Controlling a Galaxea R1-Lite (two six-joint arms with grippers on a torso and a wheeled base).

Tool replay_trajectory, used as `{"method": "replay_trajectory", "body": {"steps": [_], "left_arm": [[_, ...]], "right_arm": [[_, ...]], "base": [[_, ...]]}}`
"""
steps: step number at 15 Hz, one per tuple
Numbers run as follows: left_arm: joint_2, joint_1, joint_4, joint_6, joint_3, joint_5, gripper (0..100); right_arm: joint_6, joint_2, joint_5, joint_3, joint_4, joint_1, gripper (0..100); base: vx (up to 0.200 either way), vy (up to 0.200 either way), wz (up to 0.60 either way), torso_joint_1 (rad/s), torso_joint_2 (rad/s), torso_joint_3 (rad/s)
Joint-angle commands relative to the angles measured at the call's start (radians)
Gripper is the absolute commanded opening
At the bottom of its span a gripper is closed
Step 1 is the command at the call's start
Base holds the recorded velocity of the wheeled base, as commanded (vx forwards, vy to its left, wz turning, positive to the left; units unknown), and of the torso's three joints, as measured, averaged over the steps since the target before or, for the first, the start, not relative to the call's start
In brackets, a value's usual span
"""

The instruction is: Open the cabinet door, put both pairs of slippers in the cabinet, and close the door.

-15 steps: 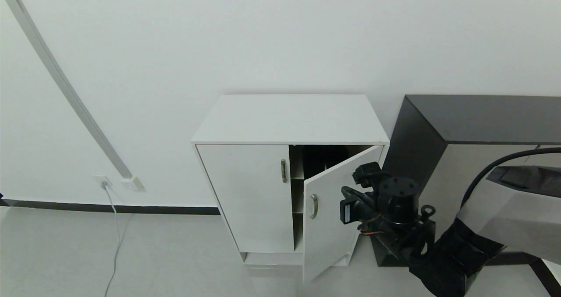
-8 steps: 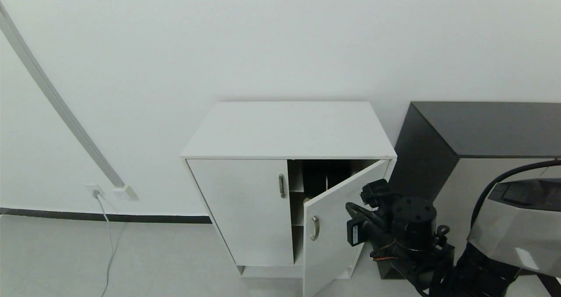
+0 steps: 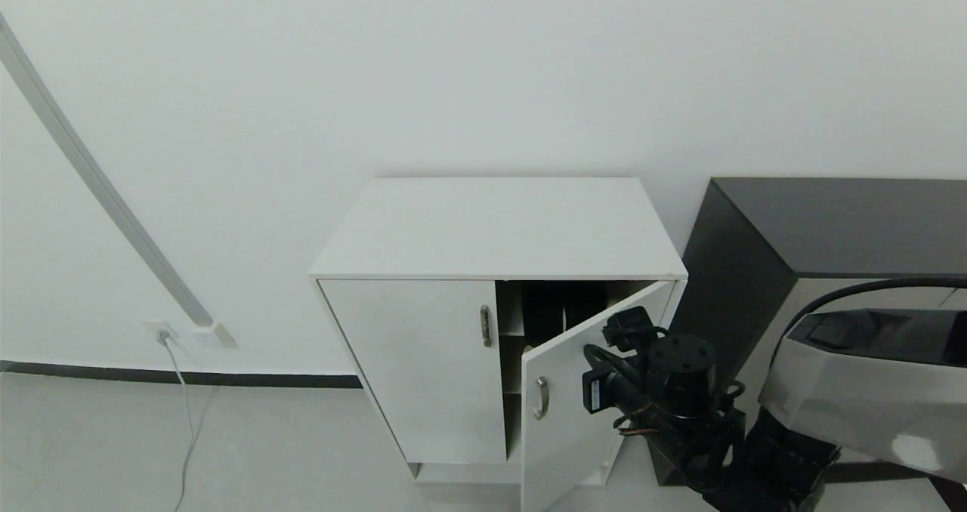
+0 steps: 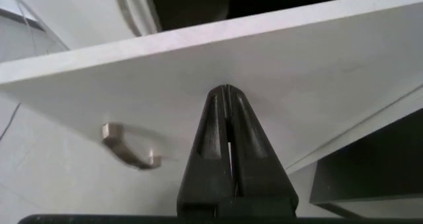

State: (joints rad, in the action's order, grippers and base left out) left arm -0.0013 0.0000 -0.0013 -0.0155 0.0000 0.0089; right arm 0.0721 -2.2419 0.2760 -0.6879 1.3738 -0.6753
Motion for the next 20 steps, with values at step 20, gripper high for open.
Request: {"method": "replay_trajectory", "body": {"steps": [20], "left_arm": [[0.001,0.0,0.0,0.0,0.0,0.0,0]], "right_arm": [[-0.006,-0.162,-0.001,-0.389,-0.202,0.12,0]], "base": [[0.0,0.0,0.0,0.0,0.0,0.0]]}}
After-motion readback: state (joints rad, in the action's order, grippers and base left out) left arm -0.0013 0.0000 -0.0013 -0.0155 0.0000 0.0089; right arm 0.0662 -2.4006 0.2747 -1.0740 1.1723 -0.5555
